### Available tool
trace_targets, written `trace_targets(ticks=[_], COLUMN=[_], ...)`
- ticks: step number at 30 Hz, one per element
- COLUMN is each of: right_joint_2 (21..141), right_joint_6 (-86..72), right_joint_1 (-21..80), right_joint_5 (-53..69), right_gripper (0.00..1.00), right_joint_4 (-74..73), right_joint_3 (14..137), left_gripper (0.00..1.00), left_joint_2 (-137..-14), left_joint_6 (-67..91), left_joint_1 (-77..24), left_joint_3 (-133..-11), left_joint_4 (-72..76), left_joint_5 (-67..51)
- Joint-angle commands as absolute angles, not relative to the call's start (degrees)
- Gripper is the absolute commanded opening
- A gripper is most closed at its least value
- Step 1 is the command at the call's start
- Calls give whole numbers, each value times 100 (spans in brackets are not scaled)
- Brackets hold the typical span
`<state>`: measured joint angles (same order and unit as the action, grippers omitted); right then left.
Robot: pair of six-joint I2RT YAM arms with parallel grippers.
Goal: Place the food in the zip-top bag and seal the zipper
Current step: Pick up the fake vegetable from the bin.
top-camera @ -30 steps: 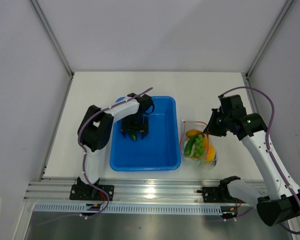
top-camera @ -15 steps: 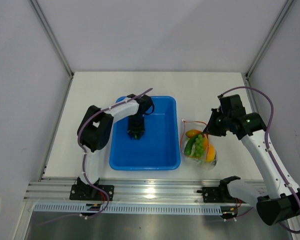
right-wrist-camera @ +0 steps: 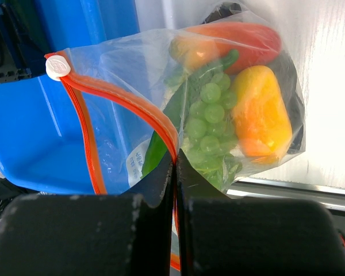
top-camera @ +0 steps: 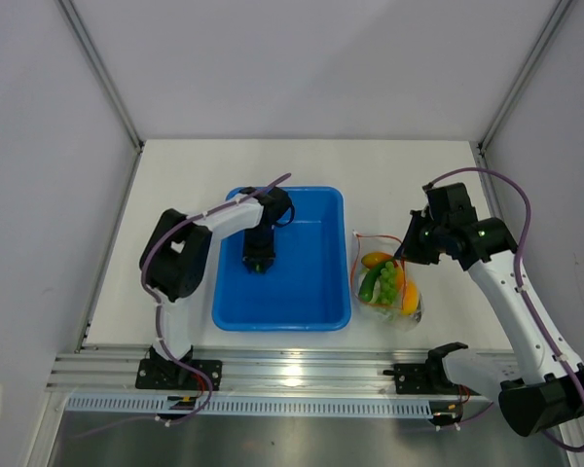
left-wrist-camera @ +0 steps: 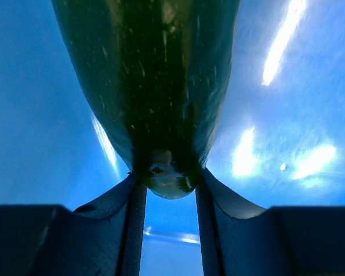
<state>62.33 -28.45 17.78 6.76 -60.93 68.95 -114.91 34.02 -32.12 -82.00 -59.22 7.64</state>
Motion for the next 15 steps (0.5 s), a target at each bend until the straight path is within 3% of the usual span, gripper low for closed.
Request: trace_targets(ticks=[1,11,15], right_joint_2=[6205,6179,6187], right_joint_6=[-2777,-2812,-2821], right_joint_1=[1802,1810,1802], right_joint_5=[650,624,615], right_gripper=[0,0,0], right_joint_4=[-5950,-5941,-5941], right_joint_3=[6979,6970,7013], left_gripper=[1,1,1], left_joint_2=[-10741,-9352,-9115], left_joint_6=[3410,3437,3454], left_joint_1=[-3217,-3638,-3814], left_joint_3=[-8060,-8700,-9087], left_joint_4=[-5748,-6345,-6530], left_joint_5=[826,89,-1068])
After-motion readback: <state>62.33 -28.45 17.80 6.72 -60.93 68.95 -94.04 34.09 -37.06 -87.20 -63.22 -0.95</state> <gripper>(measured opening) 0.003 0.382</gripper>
